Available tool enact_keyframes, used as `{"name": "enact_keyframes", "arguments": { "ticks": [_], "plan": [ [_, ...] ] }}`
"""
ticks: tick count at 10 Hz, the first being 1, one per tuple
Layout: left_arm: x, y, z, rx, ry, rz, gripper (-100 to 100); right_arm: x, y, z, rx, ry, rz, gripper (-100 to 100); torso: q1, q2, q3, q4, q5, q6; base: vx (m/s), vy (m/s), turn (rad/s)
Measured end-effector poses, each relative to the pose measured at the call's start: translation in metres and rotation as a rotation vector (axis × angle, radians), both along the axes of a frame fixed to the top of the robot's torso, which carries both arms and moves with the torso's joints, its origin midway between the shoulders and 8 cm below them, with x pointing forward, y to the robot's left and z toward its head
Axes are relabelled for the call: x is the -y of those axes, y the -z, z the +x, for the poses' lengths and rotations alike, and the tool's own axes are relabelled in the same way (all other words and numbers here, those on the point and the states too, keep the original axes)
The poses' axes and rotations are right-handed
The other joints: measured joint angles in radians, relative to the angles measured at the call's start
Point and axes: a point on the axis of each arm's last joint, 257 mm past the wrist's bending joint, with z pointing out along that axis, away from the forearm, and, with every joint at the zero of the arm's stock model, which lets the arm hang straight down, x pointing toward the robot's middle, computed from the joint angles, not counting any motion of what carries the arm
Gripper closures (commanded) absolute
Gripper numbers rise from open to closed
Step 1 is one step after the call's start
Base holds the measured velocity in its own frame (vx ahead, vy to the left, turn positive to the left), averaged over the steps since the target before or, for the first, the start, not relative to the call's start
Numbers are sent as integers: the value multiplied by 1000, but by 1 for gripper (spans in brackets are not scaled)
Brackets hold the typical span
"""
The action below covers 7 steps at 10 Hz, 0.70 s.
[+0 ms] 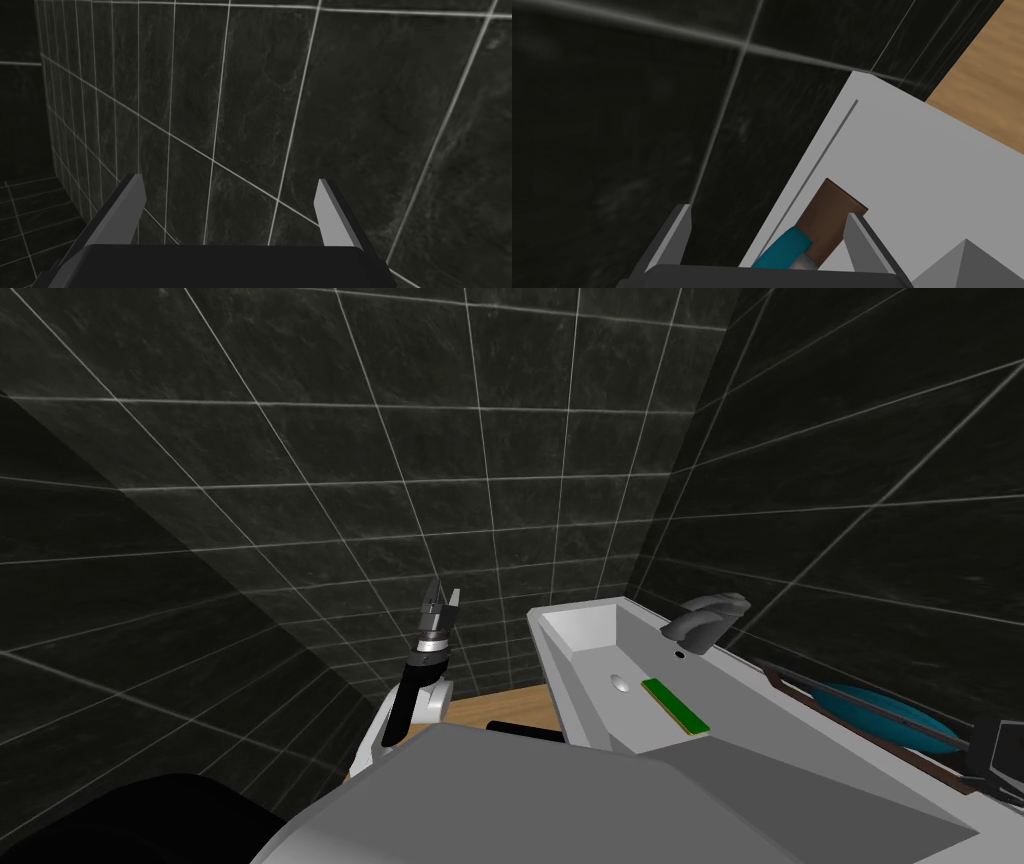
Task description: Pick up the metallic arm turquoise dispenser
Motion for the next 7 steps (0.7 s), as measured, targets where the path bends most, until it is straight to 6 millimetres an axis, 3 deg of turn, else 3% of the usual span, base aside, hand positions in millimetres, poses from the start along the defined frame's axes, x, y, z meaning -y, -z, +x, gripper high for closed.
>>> {"name": "enact_keyframes", "arguments": {
  "ticks": [4, 5, 6, 7],
  "plan": [
    [0, 0, 0, 0, 0, 0, 0, 0, 0, 0, 0, 1, 2, 100, 1, -1, -1, 0, 1, 0, 0, 0, 0],
    [0, 0, 0, 0, 0, 0, 0, 0, 1, 0, 0, 1, 2, 0, 1, -1, -1, 0, 1, 0, 0, 0, 0],
    [0, 0, 0, 0, 0, 0, 0, 0, 1, 0, 0, 2, 2, 100, 1, -1, -1, 0, 1, 0, 18, 18, -97],
    [0, 0, 0, 0, 0, 0, 0, -1, -1, 3, -6, -3, -2, 100, 3, -2, -1, 0, 2, 0, 33, 44, -94]
  ]
}}
